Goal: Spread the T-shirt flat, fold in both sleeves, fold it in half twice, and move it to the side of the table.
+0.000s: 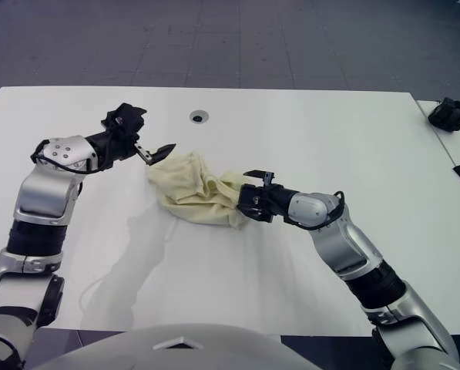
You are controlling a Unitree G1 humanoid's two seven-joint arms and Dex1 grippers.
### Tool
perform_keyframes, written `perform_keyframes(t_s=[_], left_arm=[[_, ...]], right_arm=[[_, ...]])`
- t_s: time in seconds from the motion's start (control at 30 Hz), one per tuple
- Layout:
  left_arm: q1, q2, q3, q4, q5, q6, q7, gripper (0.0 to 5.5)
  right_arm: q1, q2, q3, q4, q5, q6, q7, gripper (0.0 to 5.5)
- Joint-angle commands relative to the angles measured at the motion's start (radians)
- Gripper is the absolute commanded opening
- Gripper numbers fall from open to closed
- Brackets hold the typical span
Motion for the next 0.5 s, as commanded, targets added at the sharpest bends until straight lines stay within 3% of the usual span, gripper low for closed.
perform_keyframes(t_s=[0.03,0.5], left_arm=[[-0.019,0.02,0.004,0.019,0.008,-0.015,0.009,5.4],[-0.013,0.035,0.001,0.015,0.008,-0.019,0.017,5.4]], right_arm=[[0.012,0.008,0.005,-0.012,-0.008,-0.002,0.022,3.38],[0.045,0.015,0.012,-0.066,-0.024,0.036,0.063,1.24]])
